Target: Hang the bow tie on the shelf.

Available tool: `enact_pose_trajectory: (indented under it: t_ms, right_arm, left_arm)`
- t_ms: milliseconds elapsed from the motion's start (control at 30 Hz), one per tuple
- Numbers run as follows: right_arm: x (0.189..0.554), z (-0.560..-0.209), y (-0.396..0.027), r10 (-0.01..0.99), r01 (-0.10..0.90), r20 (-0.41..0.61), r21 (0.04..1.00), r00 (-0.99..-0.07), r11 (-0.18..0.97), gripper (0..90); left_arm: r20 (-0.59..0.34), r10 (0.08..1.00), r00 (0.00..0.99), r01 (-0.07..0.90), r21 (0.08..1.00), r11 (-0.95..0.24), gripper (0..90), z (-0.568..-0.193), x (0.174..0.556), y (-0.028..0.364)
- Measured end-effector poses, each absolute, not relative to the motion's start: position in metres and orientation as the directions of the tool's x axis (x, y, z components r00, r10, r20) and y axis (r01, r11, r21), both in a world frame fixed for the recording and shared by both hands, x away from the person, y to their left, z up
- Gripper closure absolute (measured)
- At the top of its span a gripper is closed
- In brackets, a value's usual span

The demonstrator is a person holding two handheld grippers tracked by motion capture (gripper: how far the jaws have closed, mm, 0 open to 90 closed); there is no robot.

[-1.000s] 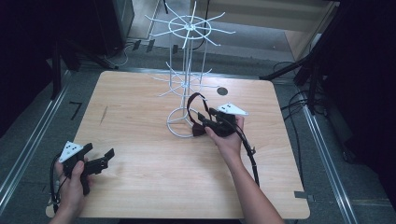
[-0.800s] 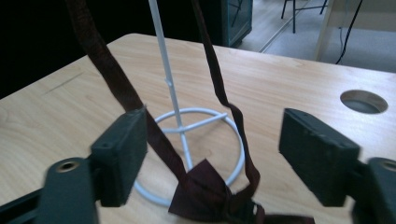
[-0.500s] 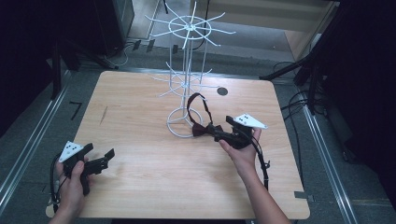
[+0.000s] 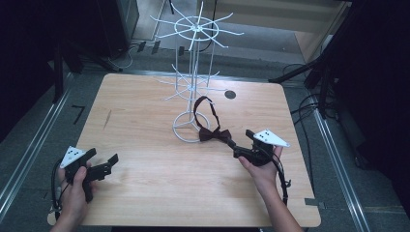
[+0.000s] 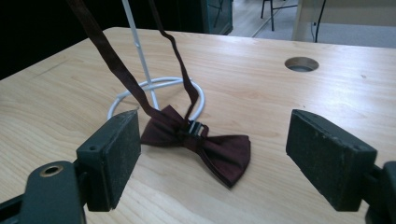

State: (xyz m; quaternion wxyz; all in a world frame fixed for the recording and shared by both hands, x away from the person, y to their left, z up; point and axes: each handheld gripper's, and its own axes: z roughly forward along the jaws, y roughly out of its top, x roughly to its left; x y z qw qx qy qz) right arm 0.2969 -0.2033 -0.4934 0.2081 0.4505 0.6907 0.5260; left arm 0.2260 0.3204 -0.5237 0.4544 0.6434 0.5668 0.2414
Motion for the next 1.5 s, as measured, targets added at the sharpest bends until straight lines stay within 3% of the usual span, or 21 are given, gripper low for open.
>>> enact_pose_trajectory:
  t_ms: [833,1000,1300,1500]
  right_arm:
    - [0.255,-0.520,-0.272,0.898,0.446,0.208,0.895,-0.388,-0.015,17.7]
    - [0.249,-0.528,-0.284,0.913,0.456,0.170,0.890,-0.370,0.019,17.7]
    - [0.240,-0.539,-0.305,0.928,0.484,0.177,0.875,-0.329,0.005,17.7]
    - [0.231,-0.542,-0.325,0.940,0.491,0.194,0.871,-0.282,-0.032,18.2]
  left_arm:
    - [-0.210,0.949,0.234,0.510,0.858,0.064,6.5,-0.524,0.225,0.323]
    - [-0.208,0.948,0.240,0.515,0.855,0.057,0.0,-0.523,0.224,0.324]
    - [-0.149,0.968,0.204,0.490,0.871,0.031,0.0,-0.522,0.220,0.322]
    - [-0.076,0.969,0.235,0.457,0.888,-0.041,0.0,-0.517,0.213,0.324]
